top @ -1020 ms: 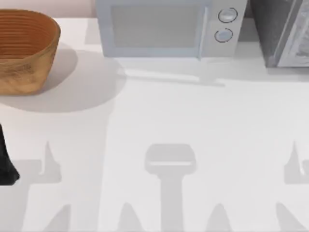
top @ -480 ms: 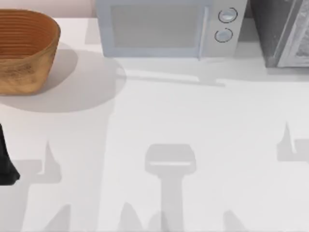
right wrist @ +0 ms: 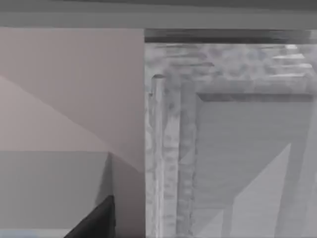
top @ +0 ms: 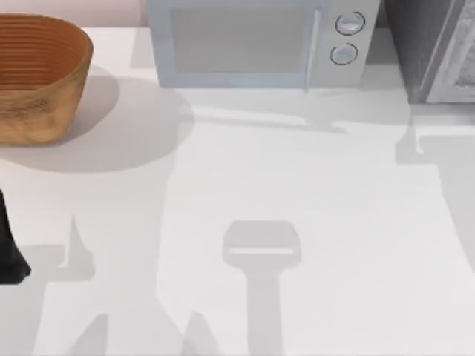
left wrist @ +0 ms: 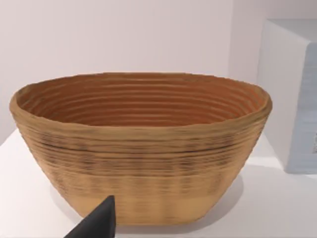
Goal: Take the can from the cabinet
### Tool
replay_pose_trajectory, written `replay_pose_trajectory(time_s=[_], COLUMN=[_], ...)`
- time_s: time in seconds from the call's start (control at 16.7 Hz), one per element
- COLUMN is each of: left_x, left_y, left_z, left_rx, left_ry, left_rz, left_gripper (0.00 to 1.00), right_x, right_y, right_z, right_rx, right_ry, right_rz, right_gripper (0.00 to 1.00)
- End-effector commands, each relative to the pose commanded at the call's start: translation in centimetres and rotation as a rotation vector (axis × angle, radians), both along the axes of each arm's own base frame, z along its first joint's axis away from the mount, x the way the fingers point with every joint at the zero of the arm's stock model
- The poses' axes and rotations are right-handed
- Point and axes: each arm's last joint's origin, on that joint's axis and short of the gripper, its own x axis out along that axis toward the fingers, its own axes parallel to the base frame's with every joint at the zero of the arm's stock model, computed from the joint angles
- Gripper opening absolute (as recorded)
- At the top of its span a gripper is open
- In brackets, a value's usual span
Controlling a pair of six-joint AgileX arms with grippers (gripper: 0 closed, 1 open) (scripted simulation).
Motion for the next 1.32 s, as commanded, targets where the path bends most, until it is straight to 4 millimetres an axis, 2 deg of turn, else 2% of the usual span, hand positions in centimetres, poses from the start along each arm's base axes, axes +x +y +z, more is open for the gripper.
replay_pose_trajectory(time_s=[0.18,0.3,0.54,0.72,1.02,1.14,1.32], left_x=[0.0,0.0,0.0,0.0,0.0,0.0,0.0], left_y=[0.0,0.0,0.0,0.0,0.0,0.0,0.0], left_z=[0.0,0.0,0.0,0.0,0.0,0.0,0.0], left_rx=[0.000,0.000,0.000,0.000,0.000,0.000,0.000], left_ry=[0.000,0.000,0.000,0.000,0.000,0.000,0.000], left_rz=[0.000,0.000,0.000,0.000,0.000,0.000,0.000], left_gripper=[1.00,1.00,1.00,1.00,1.00,1.00,1.00], right_x=[3.1,5.0,7.7,8.5,8.5,9.5,12.1], right_y=[0.9,1.6,2.6,2.9,2.9,3.9,6.2], right_z=[4.6,6.9,9.6,10.1,10.2,10.0,8.9], right_rx=[0.000,0.002,0.006,0.008,0.008,0.010,0.007], right_ry=[-0.007,-0.015,-0.028,-0.028,-0.032,-0.042,-0.029], right_rz=[-0.001,0.000,0.003,0.004,0.001,0.000,-0.006], right_gripper=[1.00,1.00,1.00,1.00,1.00,1.00,1.00])
